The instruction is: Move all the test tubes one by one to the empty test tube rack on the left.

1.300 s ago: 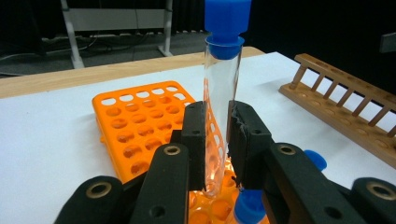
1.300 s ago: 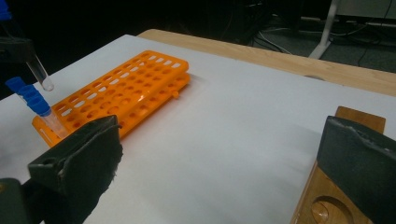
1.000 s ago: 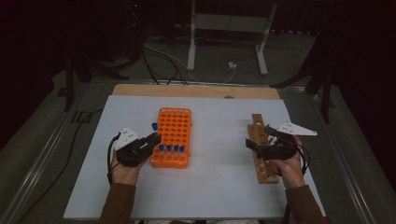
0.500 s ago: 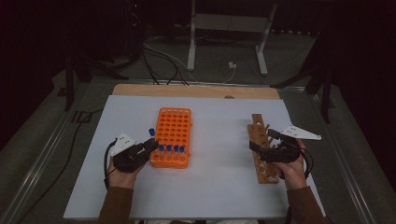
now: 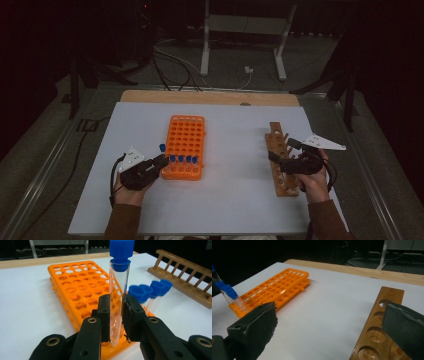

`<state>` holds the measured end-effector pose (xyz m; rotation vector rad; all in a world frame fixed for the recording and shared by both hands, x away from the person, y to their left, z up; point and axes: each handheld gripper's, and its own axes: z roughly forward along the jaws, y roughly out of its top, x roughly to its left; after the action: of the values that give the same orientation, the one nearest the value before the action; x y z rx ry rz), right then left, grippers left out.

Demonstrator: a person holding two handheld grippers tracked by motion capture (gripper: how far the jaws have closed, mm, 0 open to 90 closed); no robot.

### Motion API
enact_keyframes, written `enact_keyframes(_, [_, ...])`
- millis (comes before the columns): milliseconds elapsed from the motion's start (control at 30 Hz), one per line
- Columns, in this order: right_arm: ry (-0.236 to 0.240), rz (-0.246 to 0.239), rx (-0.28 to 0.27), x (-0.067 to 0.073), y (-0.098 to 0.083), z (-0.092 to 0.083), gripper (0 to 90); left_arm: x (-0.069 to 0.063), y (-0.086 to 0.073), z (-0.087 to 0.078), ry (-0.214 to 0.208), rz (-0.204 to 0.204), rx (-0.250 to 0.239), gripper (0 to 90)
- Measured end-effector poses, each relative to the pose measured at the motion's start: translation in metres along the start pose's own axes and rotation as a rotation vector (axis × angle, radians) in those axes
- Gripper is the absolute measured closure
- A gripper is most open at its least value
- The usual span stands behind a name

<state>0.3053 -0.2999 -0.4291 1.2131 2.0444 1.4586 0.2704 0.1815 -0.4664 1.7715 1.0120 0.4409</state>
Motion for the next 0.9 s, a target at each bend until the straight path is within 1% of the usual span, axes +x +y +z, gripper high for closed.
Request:
enact_keyframes(167, [0.001, -0.001, 0.002, 0.000, 0.000, 0.001, 0.0, 0.003, -0.002, 0.000, 0.006, -0.003, -0.013, 77.9])
enact_keyframes(267, [0.002, -0.002, 0.005, 0.001, 0.000, 0.001, 0.0, 0.005, -0.003, 0.001, 0.026, 0.005, -0.021, 77.9])
enact_keyframes(333, [0.002, -0.002, 0.005, 0.001, -0.001, 0.002, 0.0, 0.006, -0.005, 0.004, 0.032, 0.014, -0.001, 77.8])
enact_keyframes(500, [0.006, -0.003, 0.008, 0.001, -0.001, 0.002, 0.0, 0.002, -0.012, 0.015, 0.047, 0.064, 0.091, 77.8])
enact_keyframes(633, [0.005, -0.002, 0.007, 0.000, -0.002, 0.001, 0.0, -0.001, -0.014, 0.017, 0.059, 0.081, 0.120, 77.8])
enact_keyframes(767, [0.005, -0.001, 0.007, -0.001, -0.002, 0.000, 0.0, -0.001, -0.014, 0.016, 0.062, 0.076, 0.129, 77.9])
enact_keyframes(900, [0.007, -0.005, 0.009, 0.000, -0.003, 0.001, 0.0, -0.002, -0.015, 0.017, 0.069, 0.092, 0.155, 77.9])
